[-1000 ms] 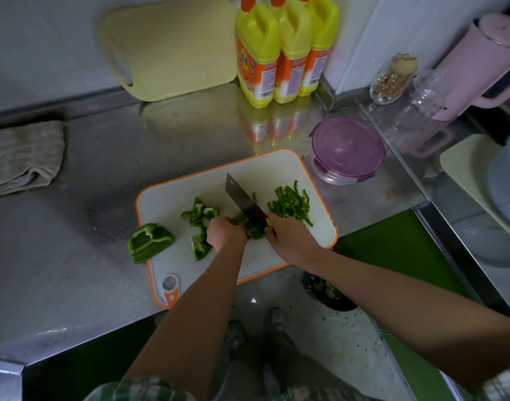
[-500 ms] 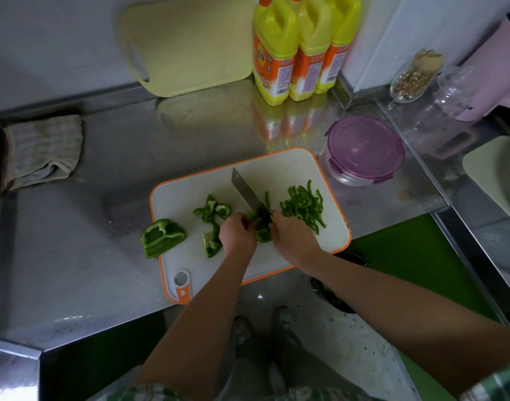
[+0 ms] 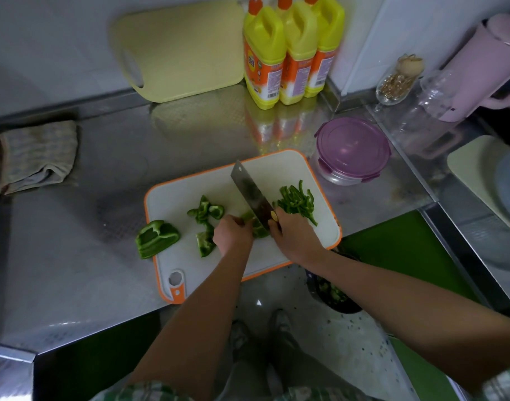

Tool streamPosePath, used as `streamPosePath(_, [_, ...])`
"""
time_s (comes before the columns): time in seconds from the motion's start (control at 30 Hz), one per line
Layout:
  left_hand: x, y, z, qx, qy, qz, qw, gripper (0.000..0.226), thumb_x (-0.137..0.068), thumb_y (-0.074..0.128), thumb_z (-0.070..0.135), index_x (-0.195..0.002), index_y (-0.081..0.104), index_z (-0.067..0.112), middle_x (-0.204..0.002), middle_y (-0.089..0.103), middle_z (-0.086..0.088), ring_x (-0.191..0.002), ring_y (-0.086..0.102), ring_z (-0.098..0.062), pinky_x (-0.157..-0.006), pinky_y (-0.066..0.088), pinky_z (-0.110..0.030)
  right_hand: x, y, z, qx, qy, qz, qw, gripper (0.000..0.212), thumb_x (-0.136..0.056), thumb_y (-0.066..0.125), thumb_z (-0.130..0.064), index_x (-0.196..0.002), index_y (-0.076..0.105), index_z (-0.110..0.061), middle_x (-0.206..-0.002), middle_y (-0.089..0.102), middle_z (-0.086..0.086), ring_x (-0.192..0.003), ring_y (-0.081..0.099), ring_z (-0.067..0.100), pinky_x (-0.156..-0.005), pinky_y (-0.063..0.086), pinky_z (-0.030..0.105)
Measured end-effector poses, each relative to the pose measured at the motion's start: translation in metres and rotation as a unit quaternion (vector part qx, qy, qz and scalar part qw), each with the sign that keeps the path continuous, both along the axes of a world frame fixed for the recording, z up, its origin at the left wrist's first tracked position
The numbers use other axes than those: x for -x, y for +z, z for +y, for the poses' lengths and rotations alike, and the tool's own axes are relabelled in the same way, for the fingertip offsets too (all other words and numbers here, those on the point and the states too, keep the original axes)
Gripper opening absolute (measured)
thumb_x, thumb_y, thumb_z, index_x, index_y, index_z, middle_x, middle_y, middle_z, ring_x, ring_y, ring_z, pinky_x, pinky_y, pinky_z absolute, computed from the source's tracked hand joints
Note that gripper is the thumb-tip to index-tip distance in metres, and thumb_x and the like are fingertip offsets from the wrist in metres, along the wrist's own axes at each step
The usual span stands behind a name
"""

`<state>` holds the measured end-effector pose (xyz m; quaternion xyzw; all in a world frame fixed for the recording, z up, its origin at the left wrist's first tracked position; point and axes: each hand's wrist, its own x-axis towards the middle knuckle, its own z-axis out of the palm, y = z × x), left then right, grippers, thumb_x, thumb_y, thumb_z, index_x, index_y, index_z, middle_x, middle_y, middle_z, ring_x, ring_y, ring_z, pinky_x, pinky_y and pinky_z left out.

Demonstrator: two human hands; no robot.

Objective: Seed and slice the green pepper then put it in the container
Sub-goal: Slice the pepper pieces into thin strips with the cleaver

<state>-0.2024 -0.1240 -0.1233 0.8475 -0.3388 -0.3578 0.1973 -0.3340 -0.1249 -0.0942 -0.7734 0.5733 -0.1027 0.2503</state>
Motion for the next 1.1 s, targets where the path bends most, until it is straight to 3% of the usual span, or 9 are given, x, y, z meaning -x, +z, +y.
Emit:
streamPosePath(0.13, [0.001,0.002,-0.002,-0.014,0.016,0.015,1.0,0.019,-0.091,0.064,0.029,-0.08,0.064,0.013,-0.084,0.07,-0.007,-0.088,0.066,-0.026,-0.074,0.049,-0.031,0.001,-0.002,0.007,-0.021,-0.004,0.023,1.0,0.016,-0.1,0.042,-0.021,-0.1,0.051,-0.008,-0.071,0.049,0.002,-0.062,0.049,0.02,-0.056,0.038,0.03])
streamPosePath(0.27, [0.001,0.001,-0.005,-0.021,0.028,0.016,0.999,0.018,-0.091,0.064,0.026,-0.094,0.07,0.01,-0.093,0.072,-0.01,-0.092,0.066,-0.027,-0.076,0.049,-0.032,0.004,-0.002,0.007,-0.031,0.009,0.042,0.999,0.018,-0.1,0.04,-0.02,-0.107,0.051,-0.006,-0.074,0.049,0.004,-0.067,0.053,0.024,-0.058,0.034,0.029])
streamPosePath(0.4, [0.0,-0.002,-0.008,-0.028,0.026,0.016,0.999,0.018,-0.09,0.064,0.024,-0.09,0.074,0.009,-0.089,0.073,-0.01,-0.087,0.067,-0.026,-0.07,0.05,-0.031,0.007,-0.001,0.003,-0.017,0.026,0.06,0.998,0.021,-0.101,0.039,-0.021,-0.113,0.05,-0.008,-0.081,0.06,0.012,-0.075,0.06,0.03,-0.058,0.036,0.029])
streamPosePath(0.57, [-0.001,-0.003,-0.012,-0.035,0.022,0.017,0.999,0.017,-0.09,0.064,0.023,-0.09,0.074,0.01,-0.088,0.073,-0.011,-0.086,0.067,-0.026,-0.072,0.053,-0.033,0.006,-0.004,0.001,-0.016,0.041,0.073,0.996,0.022,-0.101,0.038,-0.023,-0.114,0.049,-0.009,-0.085,0.062,0.012,-0.075,0.061,0.03,-0.057,0.035,0.029])
streamPosePath(0.9, [-0.003,-0.007,-0.015,-0.049,-0.021,-0.009,0.999,0.016,-0.092,0.06,0.017,-0.093,0.073,0.009,-0.093,0.071,-0.011,-0.09,0.066,-0.028,-0.074,0.053,-0.034,-0.001,-0.01,-0.006,-0.066,0.045,0.078,0.994,0.023,-0.101,0.038,-0.021,-0.11,0.051,-0.004,-0.093,0.063,0.016,-0.085,0.062,0.032,-0.064,0.042,0.031])
streamPosePath(1.1, [-0.004,-0.007,-0.009,-0.022,-0.079,-0.035,0.996,0.013,-0.094,0.057,0.017,-0.086,0.063,0.009,-0.086,0.065,-0.01,-0.086,0.062,-0.029,-0.065,0.045,-0.031,-0.016,-0.017,-0.011,-0.062,0.024,0.093,0.993,0.022,-0.101,0.037,-0.019,-0.11,0.051,-0.006,-0.093,0.064,0.015,-0.084,0.063,0.032,-0.059,0.036,0.029])
